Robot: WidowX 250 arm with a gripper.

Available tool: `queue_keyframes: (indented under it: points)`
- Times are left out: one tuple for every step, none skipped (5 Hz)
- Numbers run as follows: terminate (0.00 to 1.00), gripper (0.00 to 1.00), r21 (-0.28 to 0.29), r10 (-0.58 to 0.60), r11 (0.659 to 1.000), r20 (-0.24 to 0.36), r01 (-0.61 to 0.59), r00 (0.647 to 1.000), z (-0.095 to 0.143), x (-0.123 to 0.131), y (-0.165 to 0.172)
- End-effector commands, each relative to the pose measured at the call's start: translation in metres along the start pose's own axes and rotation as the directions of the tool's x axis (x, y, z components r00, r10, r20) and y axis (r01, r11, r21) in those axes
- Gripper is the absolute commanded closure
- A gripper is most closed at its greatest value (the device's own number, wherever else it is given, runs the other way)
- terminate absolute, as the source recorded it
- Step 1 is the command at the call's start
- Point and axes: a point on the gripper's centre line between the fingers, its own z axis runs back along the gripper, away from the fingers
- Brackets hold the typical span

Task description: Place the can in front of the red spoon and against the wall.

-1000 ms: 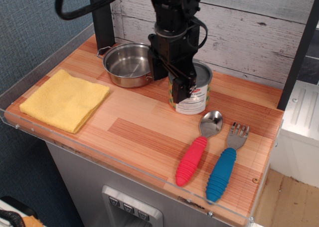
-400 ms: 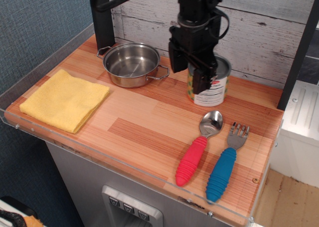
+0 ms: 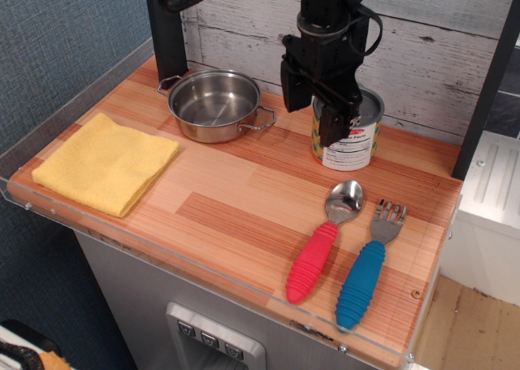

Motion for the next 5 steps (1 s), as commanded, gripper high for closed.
queue_keyframes:
  points:
    - [0.00,0.00,0.071,0.092,0.993,0.024,-0.094,0.995,0.057,-0.021,0.017]
    - [0.00,0.00,0.056,0.177,0.983,-0.036,-0.175,0.983,0.071,-0.044,0.026]
    - [0.00,0.00,0.066,0.334,0.941,-0.034,-0.331,0.942,0.075,-0.073,0.039]
    - [0.00,0.00,0.064,0.448,0.892,-0.017,-0.447,0.894,0.083,-0.099,0.059]
    - [0.00,0.00,0.084,0.544,0.835,0.012,-0.543,0.839,0.091,-0.119,0.074]
